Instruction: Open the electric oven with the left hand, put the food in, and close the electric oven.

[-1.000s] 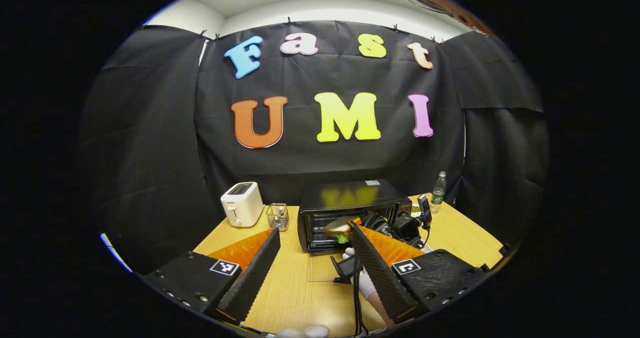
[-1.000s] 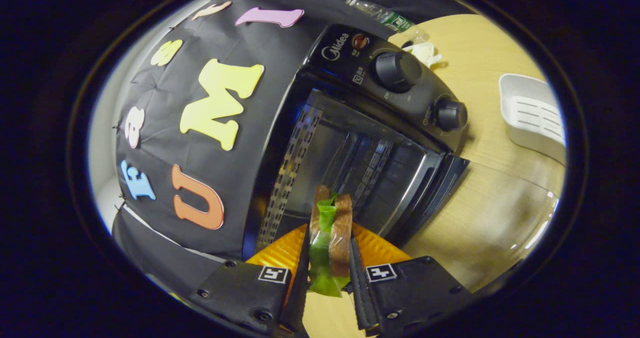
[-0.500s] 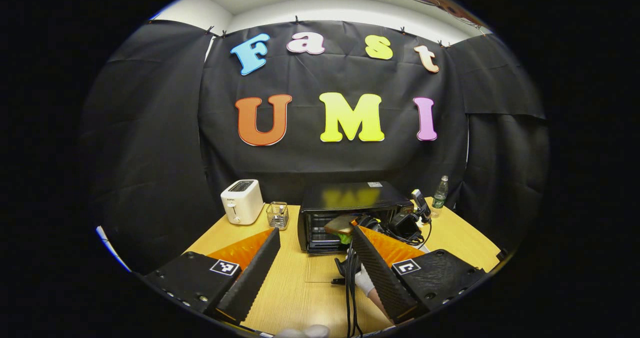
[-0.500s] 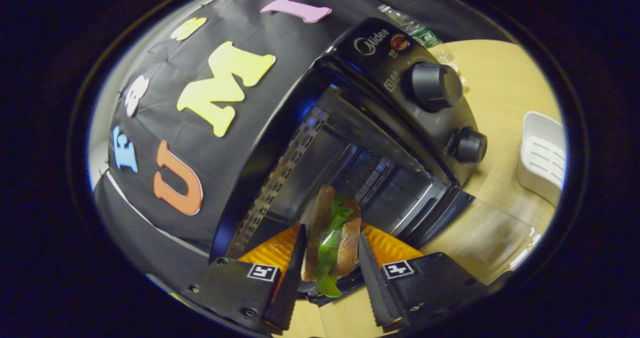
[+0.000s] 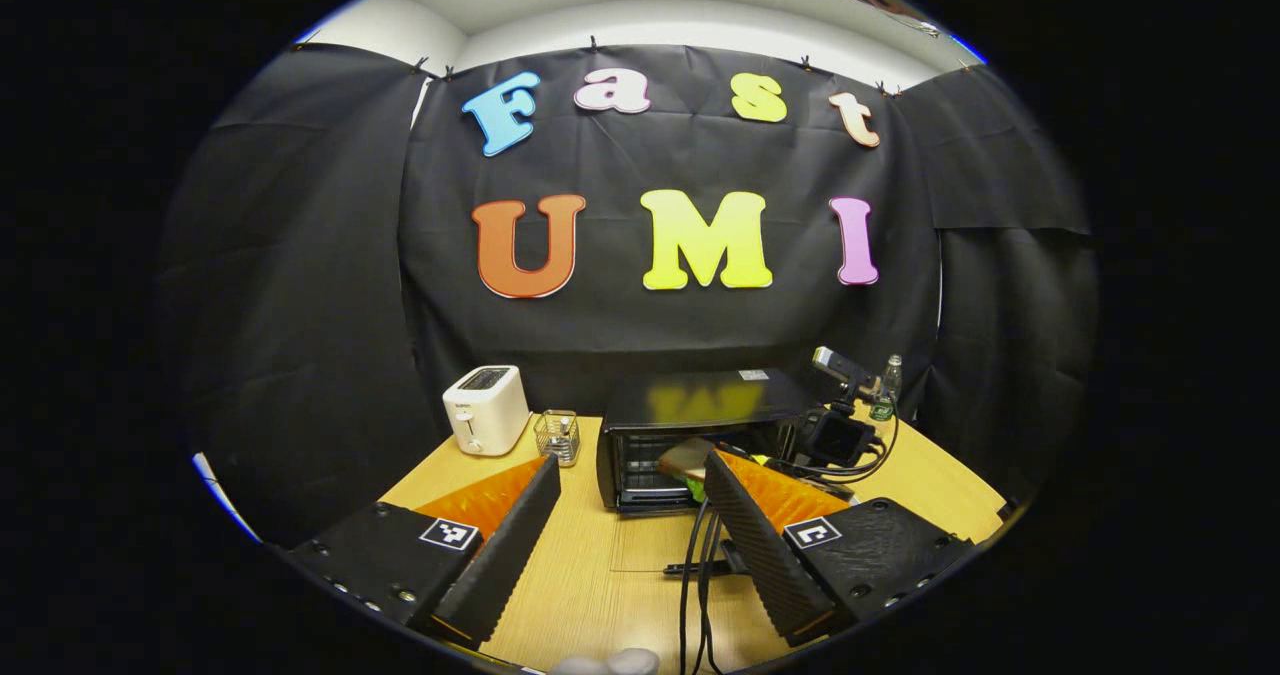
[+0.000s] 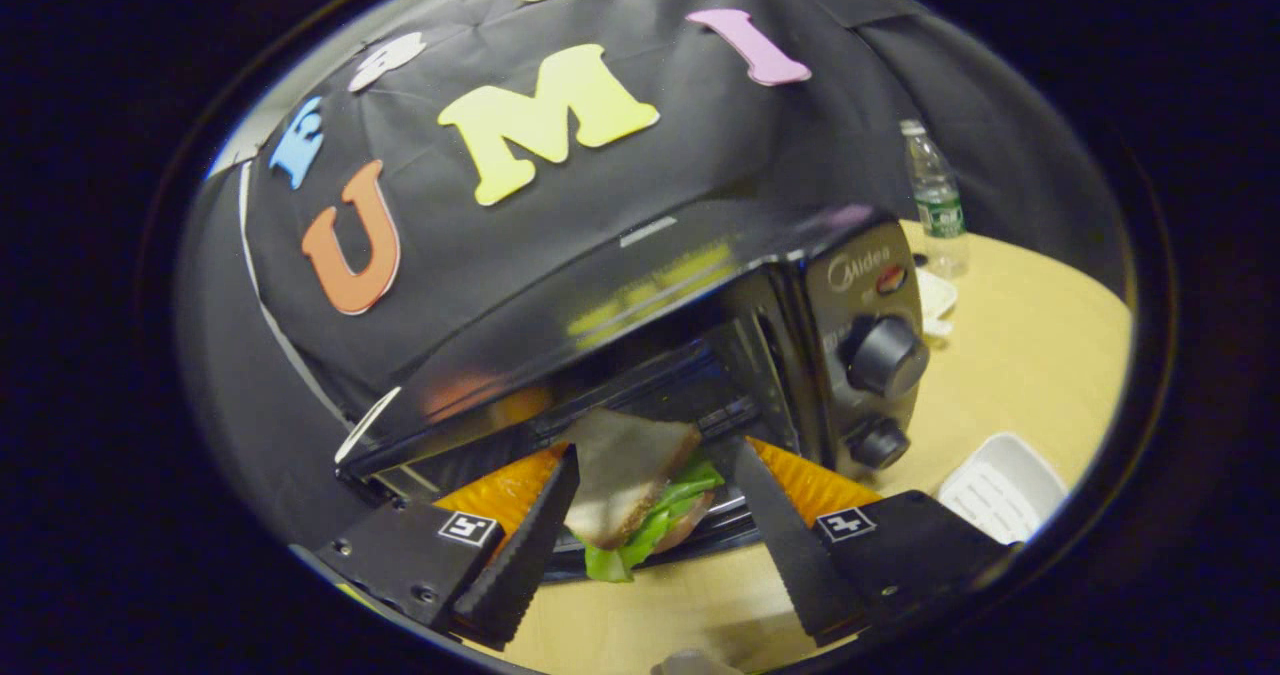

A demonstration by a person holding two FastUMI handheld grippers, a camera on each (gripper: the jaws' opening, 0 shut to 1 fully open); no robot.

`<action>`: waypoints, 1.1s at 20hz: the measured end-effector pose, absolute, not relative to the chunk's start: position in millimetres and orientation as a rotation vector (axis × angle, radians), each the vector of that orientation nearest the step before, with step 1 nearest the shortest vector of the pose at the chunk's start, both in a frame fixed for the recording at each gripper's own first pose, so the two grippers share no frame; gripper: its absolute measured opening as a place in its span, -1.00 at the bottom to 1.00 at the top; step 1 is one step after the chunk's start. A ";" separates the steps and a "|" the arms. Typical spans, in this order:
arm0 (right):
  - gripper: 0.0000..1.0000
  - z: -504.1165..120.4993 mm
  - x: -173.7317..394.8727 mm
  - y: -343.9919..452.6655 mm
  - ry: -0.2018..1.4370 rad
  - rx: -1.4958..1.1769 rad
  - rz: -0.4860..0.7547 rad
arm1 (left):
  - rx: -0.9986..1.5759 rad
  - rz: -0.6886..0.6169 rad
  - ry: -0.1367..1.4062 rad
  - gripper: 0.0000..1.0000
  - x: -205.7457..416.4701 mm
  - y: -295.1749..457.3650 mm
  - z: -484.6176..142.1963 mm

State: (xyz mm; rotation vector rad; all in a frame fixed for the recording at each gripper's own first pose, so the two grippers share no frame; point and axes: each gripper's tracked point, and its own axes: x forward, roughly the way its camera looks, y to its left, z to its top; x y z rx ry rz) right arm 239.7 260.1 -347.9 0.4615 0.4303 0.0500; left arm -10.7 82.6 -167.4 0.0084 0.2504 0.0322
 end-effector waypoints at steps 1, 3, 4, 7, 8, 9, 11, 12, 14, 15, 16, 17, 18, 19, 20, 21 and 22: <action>0.77 -338.9 231.2 257.7 0.423 0.442 0.077 | 0.007 0.033 0.251 0.90 -8.6 82.5 -168.7; 0.79 -320.6 215.1 254.1 0.423 0.385 0.129 | 0.013 0.039 0.254 0.91 -5.9 84.5 -170.2; 1.00 -308.9 204.9 248.6 0.414 0.349 0.150 | 0.016 0.043 0.258 0.91 -4.2 84.6 -172.0; 0.79 -271.9 174.2 211.1 0.366 0.239 0.173 | 0.027 0.061 0.265 0.90 0.3 88.7 -177.0; 0.79 -257.1 165.0 195.9 0.352 0.205 0.173 | 0.031 0.063 0.264 0.90 0.6 88.4 -179.6; 0.77 -242.2 157.7 177.3 0.331 0.174 0.171 | 0.036 0.070 0.275 0.91 0.3 89.4 -182.6; 0.79 -210.0 144.4 139.7 0.290 0.121 0.150 | 0.043 0.072 0.294 0.91 1.9 85.7 -194.2; 0.79 -194.8 136.2 121.7 0.270 0.098 0.137 | 0.045 0.068 0.309 1.00 2.9 82.8 -201.5; 0.79 -166.3 117.8 88.6 0.232 0.073 0.114 | 0.038 0.064 0.349 0.90 2.5 75.8 -221.0; 0.79 -149.7 110.7 78.0 0.218 0.069 0.100 | 0.037 0.056 0.373 0.91 2.7 70.0 -231.6; 0.79 -136.7 100.5 62.1 0.199 0.065 0.082 | 0.036 0.045 0.389 0.91 3.2 63.3 -242.0; 0.79 -124.6 89.9 47.1 0.181 0.055 0.062 | 0.038 0.035 0.409 0.92 3.8 57.0 -251.2; 0.79 -113.8 79.8 32.0 0.164 0.044 0.043 | 0.033 0.023 0.428 0.90 4.4 49.6 -261.9; 0.79 -107.2 69.1 19.7 0.155 0.039 0.027 | 0.020 0.013 0.446 0.91 4.8 42.8 -271.8; 0.79 -100.6 59.5 9.2 0.152 0.041 0.015 | 0.012 0.000 0.473 0.91 5.7 35.0 -282.3; 0.79 -97.5 50.5 -0.7 0.154 0.037 0.002 | -0.004 -0.015 0.493 0.91 5.8 26.7 -292.9; 0.79 -94.4 42.6 -11.6 0.155 0.034 -0.018 | -0.012 -0.025 0.513 0.92 -1.4 16.1 -304.3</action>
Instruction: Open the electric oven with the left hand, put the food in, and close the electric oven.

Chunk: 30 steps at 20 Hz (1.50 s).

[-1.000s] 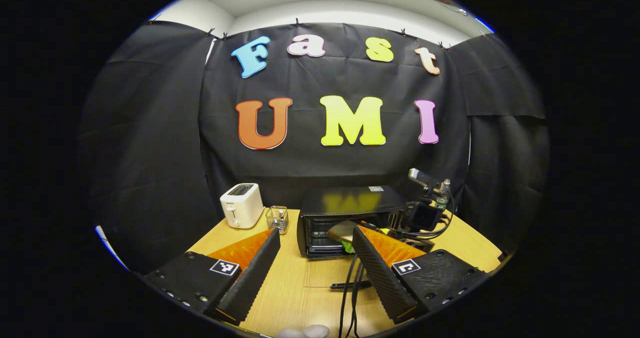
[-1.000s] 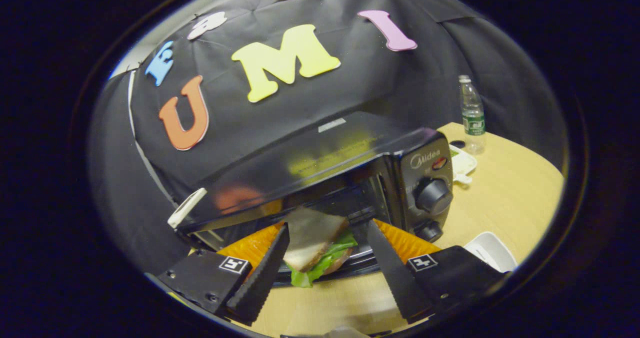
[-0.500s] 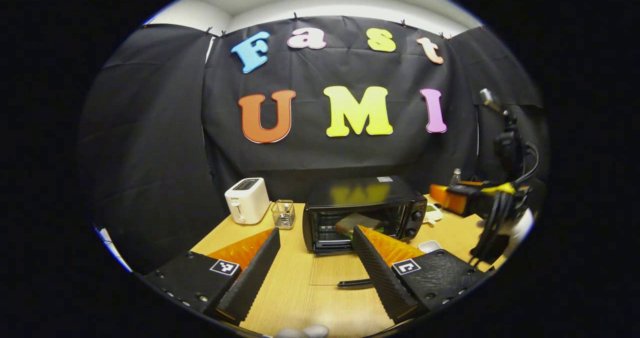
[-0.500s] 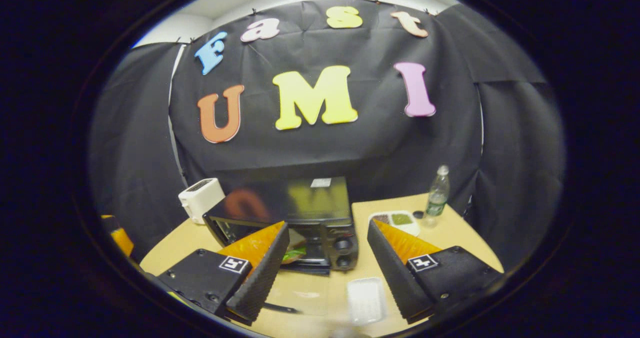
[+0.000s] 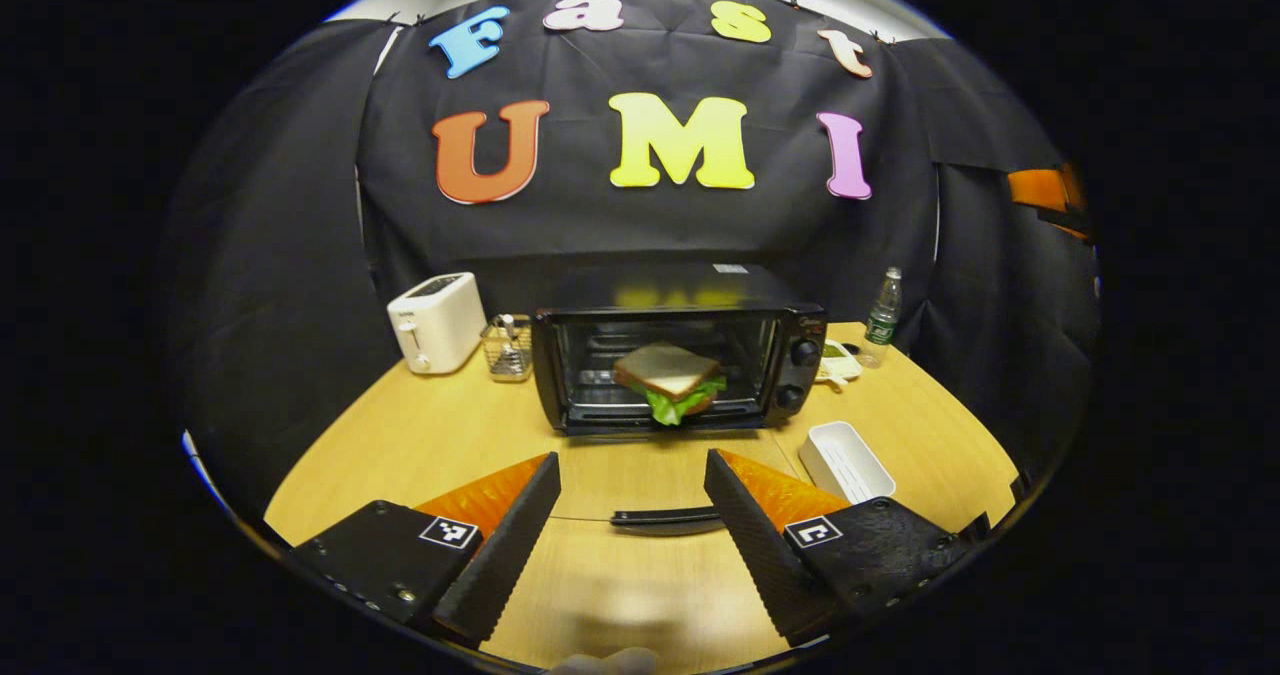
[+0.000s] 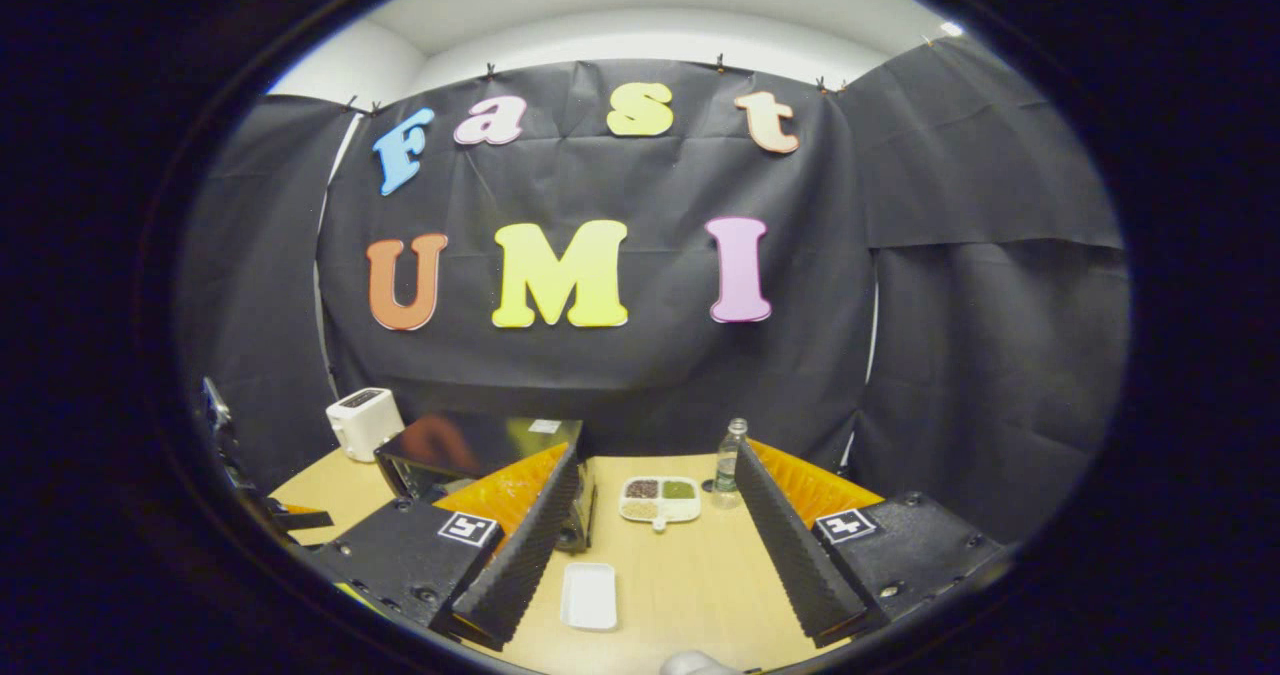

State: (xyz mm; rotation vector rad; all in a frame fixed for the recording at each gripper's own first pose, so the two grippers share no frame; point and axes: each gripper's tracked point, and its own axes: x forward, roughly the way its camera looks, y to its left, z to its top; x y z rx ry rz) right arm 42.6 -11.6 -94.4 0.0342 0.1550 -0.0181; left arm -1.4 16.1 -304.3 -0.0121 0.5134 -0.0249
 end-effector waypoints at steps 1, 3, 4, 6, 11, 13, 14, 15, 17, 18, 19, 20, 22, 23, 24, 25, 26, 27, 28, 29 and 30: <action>0.79 -92.5 37.0 -22.1 0.158 0.029 -0.037 | -0.017 -0.038 0.532 0.92 -1.1 9.9 -313.8; 0.79 -90.1 24.2 -39.3 0.163 0.030 -0.072 | -0.020 -0.049 0.581 0.92 -2.7 -1.0 -335.9; 0.80 -88.5 18.5 -46.3 0.168 0.035 -0.086 | -0.027 -0.063 0.597 0.91 -3.2 -7.7 -347.5; 0.80 -87.9 8.3 -60.6 0.174 0.045 -0.114 | -0.031 -0.071 0.651 0.92 -6.6 -14.8 -372.4; 0.80 -86.7 -8.8 -87.8 0.184 0.032 -0.178 | -0.053 -0.084 0.750 0.92 -3.3 -26.1 -422.9; 0.80 -89.5 -11.8 -91.6 0.195 0.031 -0.189 | -0.056 -0.084 0.767 0.92 -2.1 -28.2 -433.2; 0.80 -90.6 -12.7 -92.9 0.202 0.030 -0.194 | -0.054 -0.085 0.772 0.92 0.6 -29.1 -436.4; 0.80 -94.0 -12.8 -95.3 0.211 0.028 -0.200 | -0.049 -0.082 0.772 0.91 4.8 -27.8 -439.8; 0.80 -97.0 -12.7 -95.6 0.223 0.035 -0.202 | -0.046 -0.080 0.779 0.91 10.8 -28.5 -446.9; 0.80 -98.3 -11.6 -97.3 0.228 0.035 -0.207 | -0.044 -0.086 0.791 0.90 14.0 -28.6 -451.8; 0.80 -100.3 -10.8 -98.6 0.234 0.033 -0.213 | -0.041 -0.084 0.802 0.90 13.4 -27.5 -454.7; 0.82 -99.4 -10.4 -98.4 0.234 0.035 -0.214 | -0.050 -0.080 0.805 0.89 15.0 -27.6 -455.4; 0.80 -100.4 -8.3 -98.5 0.238 0.035 -0.216 | -0.053 -0.077 0.805 0.87 8.4 -28.7 -457.1; 0.80 -100.7 -7.3 -98.5 0.241 0.035 -0.216 | -0.049 -0.075 0.801 0.87 8.7 -28.2 -456.9; 0.80 -100.3 -6.1 -97.6 0.242 0.036 -0.214 | -0.043 -0.066 0.795 0.86 10.4 -25.5 -455.2; 0.80 -102.0 -5.1 -97.8 0.246 0.033 -0.214 | -0.047 -0.059 0.787 0.86 14.1 -24.5 -452.7; 0.80 -101.9 -3.0 -96.9 0.247 0.032 -0.212 | -0.055 -0.055 0.802 0.86 12.0 -25.1 -453.0; 0.80 -100.8 -1.2 -95.1 0.245 0.034 -0.209 | -0.054 -0.055 0.794 0.86 12.9 -25.7 -449.3; 0.82 -99.7 0.0 -92.0 0.246 0.035 -0.201 | -0.047 -0.056 0.788 0.86 13.2 -25.9 -445.9; 0.80 -100.3 1.1 -90.2 0.245 0.034 -0.196 | -0.043 -0.054 0.776 0.86 14.1 -25.3 -439.7; 0.80 -99.0 2.8 -88.6 0.244 0.034 -0.193 | -0.044 -0.053 0.766 0.86 16.4 -25.4 -432.2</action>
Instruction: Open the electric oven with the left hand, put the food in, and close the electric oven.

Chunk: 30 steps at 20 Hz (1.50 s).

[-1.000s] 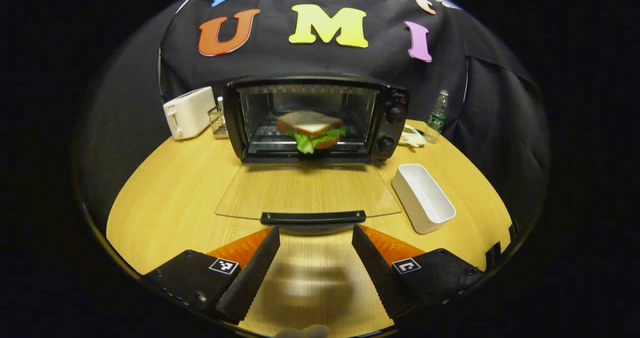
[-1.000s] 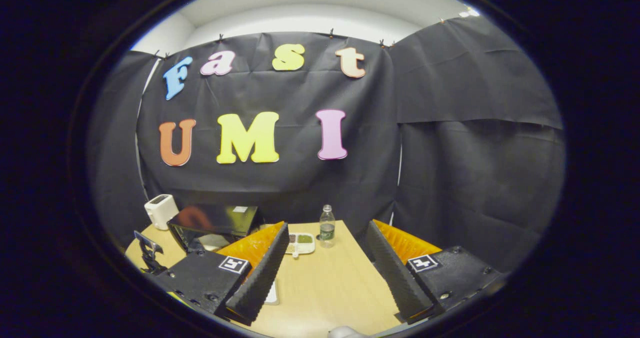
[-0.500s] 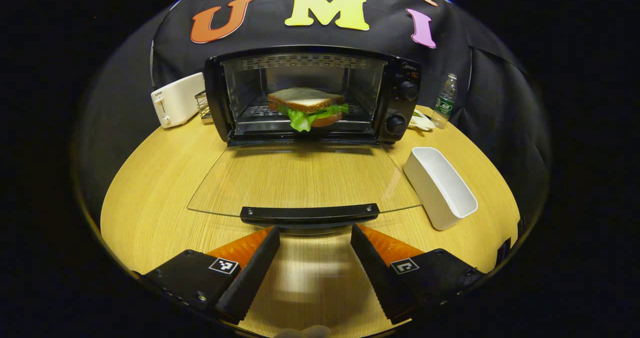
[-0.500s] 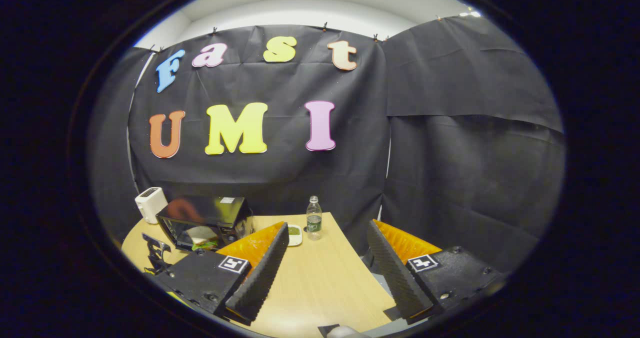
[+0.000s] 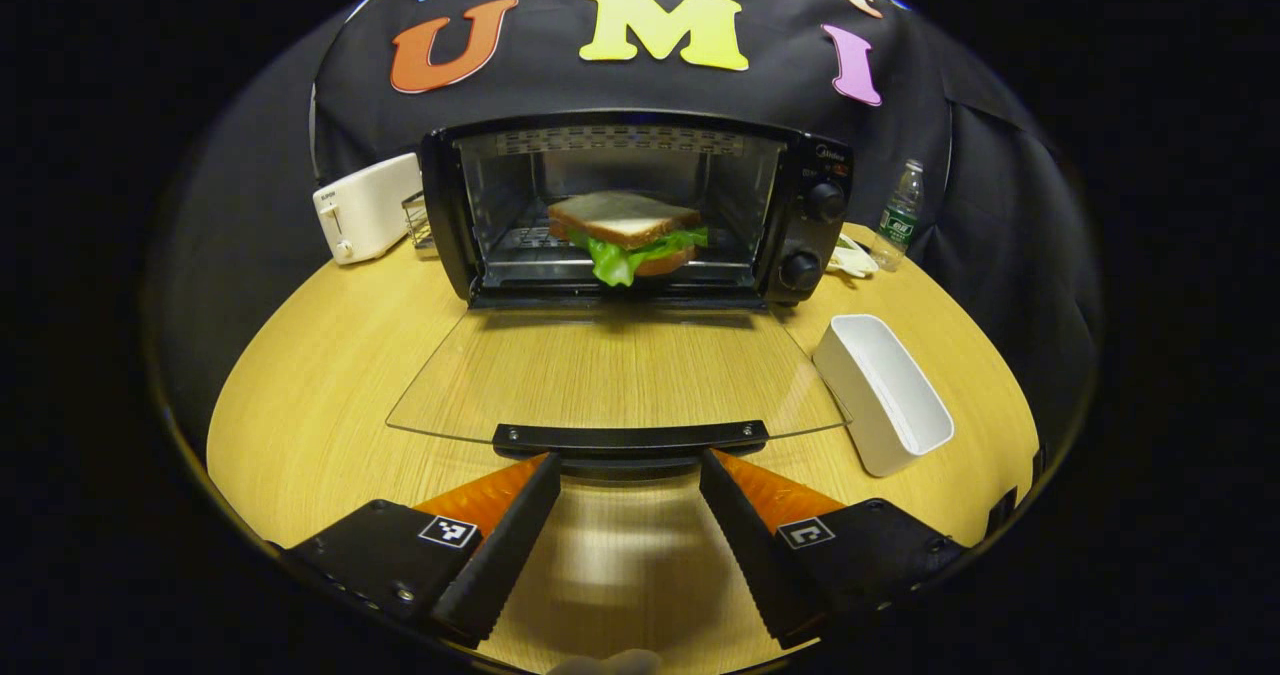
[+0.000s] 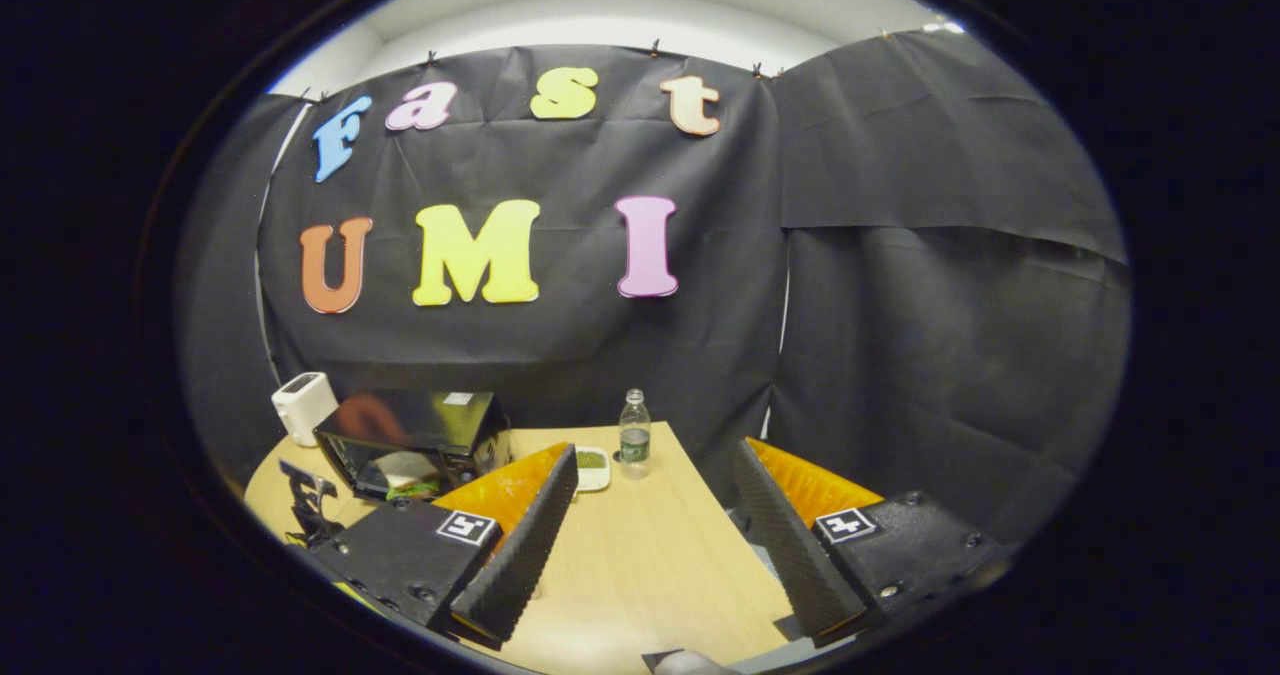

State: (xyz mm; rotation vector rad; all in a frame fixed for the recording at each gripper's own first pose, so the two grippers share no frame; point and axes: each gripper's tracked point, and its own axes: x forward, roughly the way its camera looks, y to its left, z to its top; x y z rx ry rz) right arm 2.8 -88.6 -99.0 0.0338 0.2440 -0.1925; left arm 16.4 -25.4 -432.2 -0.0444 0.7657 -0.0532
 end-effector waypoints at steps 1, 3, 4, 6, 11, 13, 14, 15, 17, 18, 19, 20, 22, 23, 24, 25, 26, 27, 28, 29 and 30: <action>0.82 -97.9 3.8 -88.2 0.238 0.034 -0.190 | -0.054 -0.052 0.751 0.86 19.3 -24.7 -425.0; 0.80 -97.8 6.0 -86.4 0.233 0.037 -0.184 | -0.086 -0.036 0.741 0.85 32.2 -20.5 -409.5; 0.80 -98.2 6.6 -85.7 0.234 0.042 -0.180 | -0.106 -0.026 0.737 0.86 35.1 -19.4 -402.5; 0.82 -98.5 8.7 -86.1 0.233 0.049 -0.178 | -0.117 -0.016 0.724 0.84 42.8 -18.2 -387.7; 0.80 -98.9 10.9 -91.3 0.225 0.053 -0.186 | -0.053 -0.029 0.629 0.87 65.7 -16.4 -349.0; 0.80 -97.6 12.4 -94.6 0.221 0.060 -0.192 | -0.049 -0.024 0.598 0.88 78.0 -15.1 -336.3; 0.80 -96.8 13.0 -95.6 0.223 0.060 -0.196 | -0.041 -0.026 0.576 0.89 87.2 -14.9 -328.5; 1.00 -97.7 14.4 -95.6 0.220 0.061 -0.195 | -0.029 -0.030 0.549 0.89 96.9 -14.1 -321.0; 0.80 -97.6 16.5 -95.0 0.221 0.057 -0.193 | -0.044 -0.025 0.533 0.94 113.1 -13.9 -312.8; 0.80 -96.5 17.2 -94.4 0.220 0.055 -0.193 | -0.060 -0.022 0.516 0.96 122.5 -13.6 -308.1; 0.80 -95.7 17.6 -94.3 0.218 0.055 -0.192 | -0.064 -0.023 0.507 0.95 130.7 -12.1 -306.1; 0.80 -95.3 17.6 -93.0 0.221 0.054 -0.191 | -0.060 -0.022 0.505 0.96 138.9 -10.9 -303.1; 0.82 -95.1 17.5 -91.2 0.221 0.049 -0.189 | -0.058 -0.015 0.491 0.98 151.3 -7.0 -295.8; 0.80 -94.1 17.2 -91.0 0.217 0.048 -0.189 | -0.059 -0.017 0.487 0.94 154.5 -5.8 -292.8; 0.80 -91.5 16.5 -91.1 0.214 0.044 -0.191 | -0.051 -0.016 0.482 0.93 155.0 -3.9 -290.4; 0.80 -91.6 16.3 -90.9 0.213 0.037 -0.189 | -0.047 -0.015 0.480 0.92 154.1 -2.9 -290.2; 0.80 -90.5 16.1 -90.9 0.210 0.033 -0.189 | -0.047 -0.016 0.480 0.92 151.6 -1.7 -289.1; 0.80 -89.7 16.4 -90.3 0.210 0.029 -0.188 | -0.046 -0.015 0.476 0.92 149.5 -1.5 -286.6; 0.82 -88.9 16.1 -89.6 0.209 0.031 -0.187 | -0.041 -0.012 0.468 0.92 147.6 0.6 -282.3; 0.82 -87.3 15.8 -88.1 0.208 0.032 -0.182 | -0.039 -0.009 0.459 0.93 144.6 1.8 -276.0; 0.82 -84.1 15.3 -86.4 0.202 0.035 -0.178 | -0.041 -0.011 0.444 0.92 141.5 0.8 -267.8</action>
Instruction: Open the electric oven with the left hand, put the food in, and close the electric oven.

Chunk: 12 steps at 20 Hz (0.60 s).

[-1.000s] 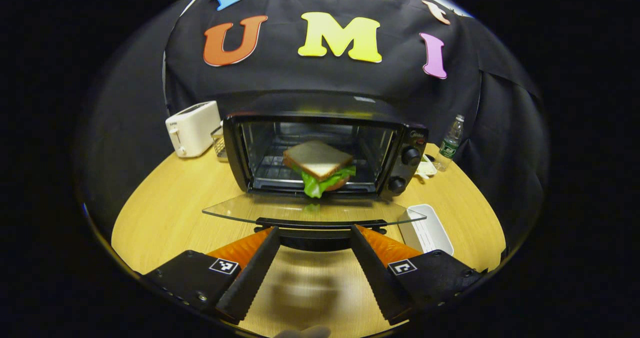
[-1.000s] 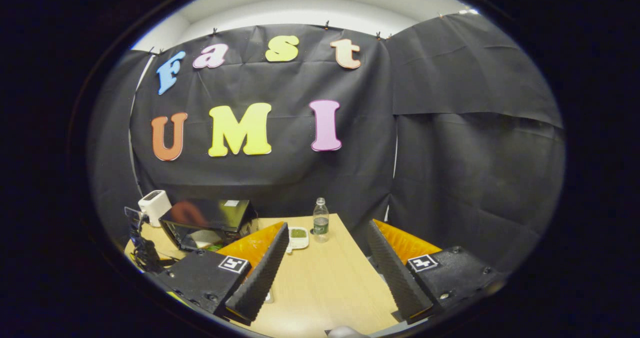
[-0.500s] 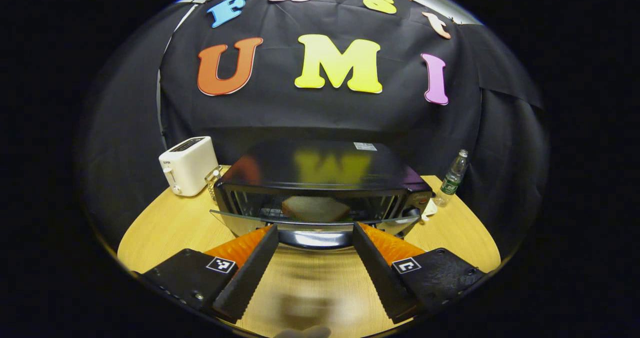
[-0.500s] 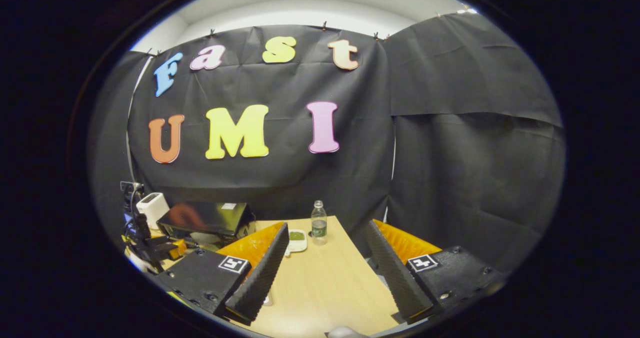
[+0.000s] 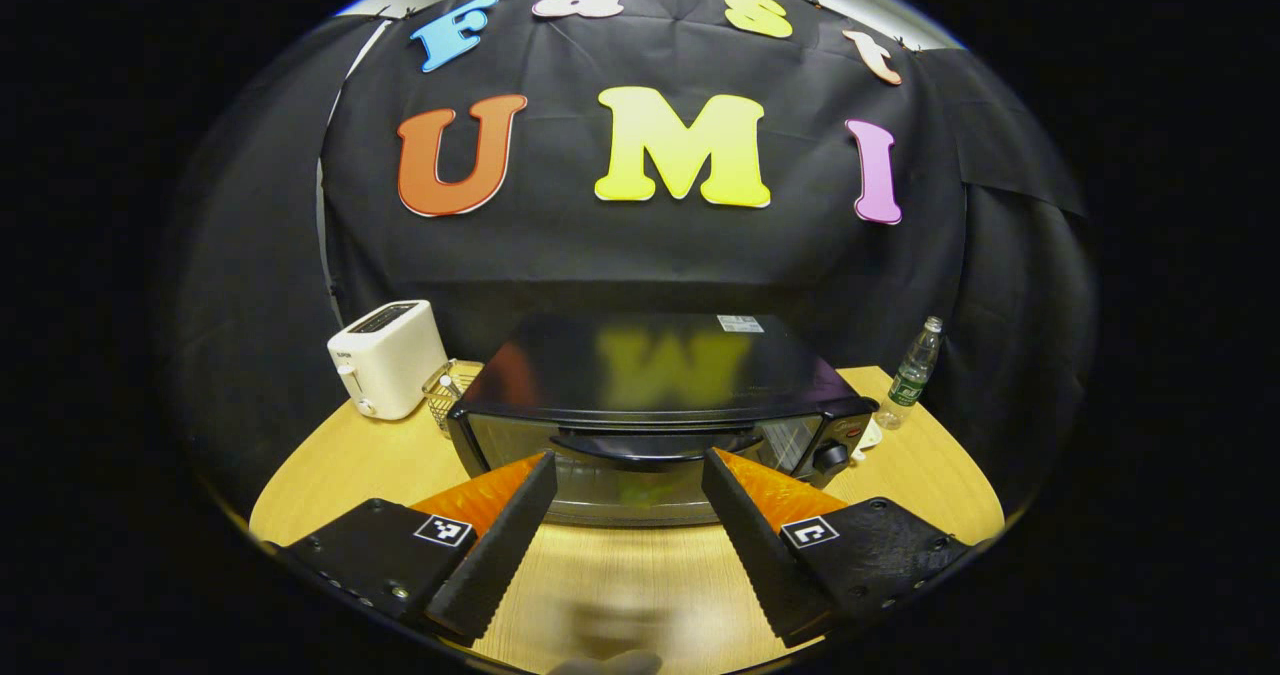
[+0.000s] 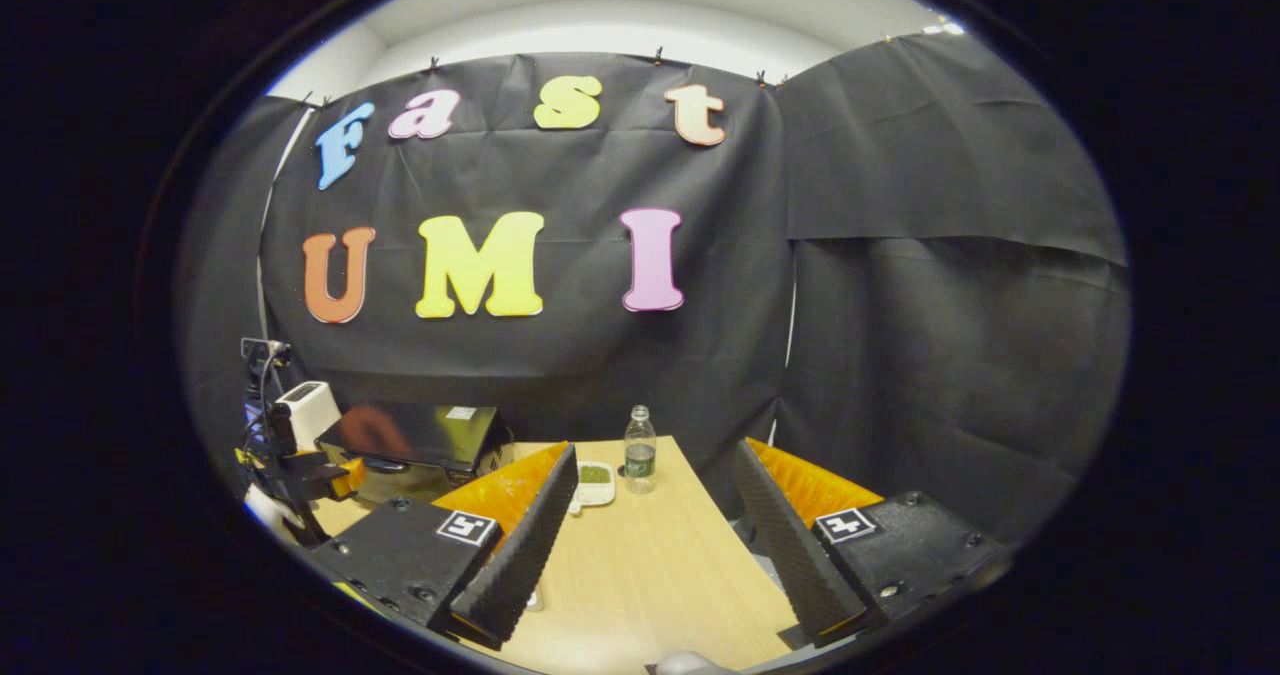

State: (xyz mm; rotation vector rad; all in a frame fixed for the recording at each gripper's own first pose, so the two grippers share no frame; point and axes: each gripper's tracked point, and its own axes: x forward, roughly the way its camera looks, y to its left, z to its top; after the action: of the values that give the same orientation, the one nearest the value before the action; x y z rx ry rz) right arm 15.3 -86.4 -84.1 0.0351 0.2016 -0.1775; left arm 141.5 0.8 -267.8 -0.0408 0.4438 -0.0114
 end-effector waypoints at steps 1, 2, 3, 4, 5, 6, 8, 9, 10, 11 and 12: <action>0.82 -81.4 16.3 -83.7 0.194 0.036 -0.171 | -0.040 -0.014 0.428 0.92 136.8 1.4 -259.5; 0.80 -77.9 16.0 -81.9 0.187 0.033 -0.166 | -0.036 -0.016 0.411 0.92 133.1 1.4 -249.0; 0.82 -73.4 15.6 -78.4 0.179 0.034 -0.157 | -0.033 -0.016 0.391 0.92 127.7 2.2 -236.9; 0.82 -68.5 15.8 -75.0 0.169 0.037 -0.148 | -0.032 -0.020 0.369 0.92 122.3 0.6 -223.9; 0.82 -64.2 16.1 -70.8 0.162 0.038 -0.137 | -0.026 -0.021 0.343 0.92 115.3 -0.4 -209.9; 0.81 -60.2 16.9 -66.9 0.153 0.039 -0.127 | -0.025 -0.030 0.314 0.92 109.3 -1.6 -194.5; 0.80 -51.2 16.3 -59.4 0.140 0.032 -0.110 | -0.018 -0.034 0.272 0.92 95.6 -0.8 -168.5; 0.80 -44.5 16.2 -55.0 0.128 0.033 -0.102 | -0.019 -0.037 0.249 0.92 88.6 0.1 -154.9; 0.80 -38.0 14.8 -49.8 0.115 0.035 -0.091 | -0.022 -0.039 0.229 0.92 81.0 1.0 -141.0; 0.80 -33.8 13.0 -45.3 0.110 0.032 -0.080 | -0.030 -0.039 0.208 0.92 74.3 3.1 -127.9; 0.80 -31.2 12.8 -41.6 0.108 0.026 -0.074 | -0.036 -0.036 0.189 0.92 66.8 5.1 -114.6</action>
State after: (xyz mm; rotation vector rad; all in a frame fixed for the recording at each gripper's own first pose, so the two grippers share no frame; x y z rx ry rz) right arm 12.8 -41.6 -31.2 0.0263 0.1079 -0.0741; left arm 66.8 5.1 -114.6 -0.0360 0.1888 -0.0364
